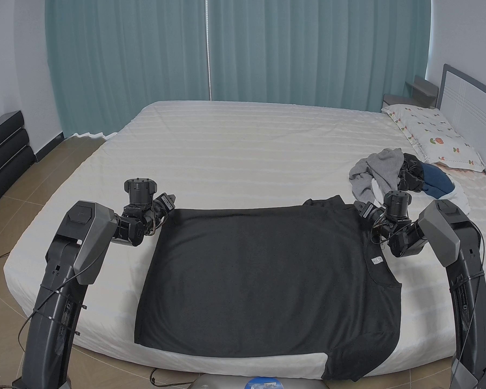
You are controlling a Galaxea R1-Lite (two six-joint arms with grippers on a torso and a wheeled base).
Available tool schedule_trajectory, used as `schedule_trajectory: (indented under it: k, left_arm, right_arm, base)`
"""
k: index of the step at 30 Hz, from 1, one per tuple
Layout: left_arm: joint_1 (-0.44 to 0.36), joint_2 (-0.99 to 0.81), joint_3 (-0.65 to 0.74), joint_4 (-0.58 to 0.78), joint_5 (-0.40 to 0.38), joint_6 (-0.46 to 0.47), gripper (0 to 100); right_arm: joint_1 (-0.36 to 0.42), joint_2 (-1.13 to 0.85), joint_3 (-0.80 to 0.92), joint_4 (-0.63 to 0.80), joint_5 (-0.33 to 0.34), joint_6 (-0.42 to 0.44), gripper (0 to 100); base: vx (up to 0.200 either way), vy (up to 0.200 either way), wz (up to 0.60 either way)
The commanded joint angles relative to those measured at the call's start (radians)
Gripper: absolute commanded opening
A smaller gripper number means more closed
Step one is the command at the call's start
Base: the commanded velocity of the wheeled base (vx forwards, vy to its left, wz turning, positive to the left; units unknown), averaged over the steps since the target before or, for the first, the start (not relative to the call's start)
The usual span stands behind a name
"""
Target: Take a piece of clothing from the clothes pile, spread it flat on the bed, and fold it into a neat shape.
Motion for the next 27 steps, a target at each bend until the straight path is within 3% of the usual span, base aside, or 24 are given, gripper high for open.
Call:
schedule_trajectory:
  k: [1,7,12,13,15,17,18,20,21,23,27]
  left_arm:
    - [0.000,0.002,0.000,0.003,0.008,-0.001,100]
    - [0.026,-0.101,0.092,0.026,0.061,-0.009,100]
    - [0.052,-0.322,0.373,0.003,0.000,-0.021,100]
    - [0.052,-0.322,0.373,0.003,0.000,-0.021,100]
    - [0.060,-0.487,0.609,-0.058,-0.065,-0.051,100]
    - [0.060,-0.503,0.630,-0.064,-0.072,-0.053,100]
    - [0.058,-0.606,0.810,-0.126,-0.129,-0.055,100]
    - [0.058,-0.675,0.943,-0.187,-0.169,-0.059,100]
    - [0.058,-0.675,0.943,-0.187,-0.169,-0.059,100]
    - [0.052,-0.765,1.121,-0.261,-0.200,-0.062,100]
    - [0.031,-0.866,1.318,-0.324,-0.209,-0.064,100]
  right_arm:
    - [-0.009,-0.025,0.030,-0.004,0.003,0.000,100]
    - [-0.029,-0.219,0.268,-0.037,0.048,0.028,100]
    - [-0.039,-0.373,0.527,-0.142,0.112,0.034,100]
    - [-0.039,-0.373,0.527,-0.142,0.112,0.034,100]
    - [-0.033,-0.496,0.724,-0.187,0.160,0.036,100]
    - [-0.033,-0.507,0.742,-0.190,0.164,0.036,100]
    - [-0.027,-0.581,0.871,-0.224,0.193,0.036,100]
    - [-0.016,-0.634,0.965,-0.236,0.201,0.036,100]
    - [-0.016,-0.634,0.965,-0.236,0.201,0.036,100]
    - [-0.001,-0.702,1.098,-0.247,0.204,0.036,100]
    - [0.011,-0.786,1.253,-0.271,0.252,0.036,100]
  base:
    - [0.000,0.000,0.00]
    - [0.000,0.000,0.00]
    - [0.000,0.000,0.00]
    - [0.000,0.000,0.00]
    - [0.000,0.000,0.00]
    - [0.000,0.000,0.00]
    - [0.000,0.000,0.00]
    - [0.000,0.000,0.00]
    - [0.000,0.000,0.00]
    - [0.000,0.000,0.00]
    - [0.000,0.000,0.00]
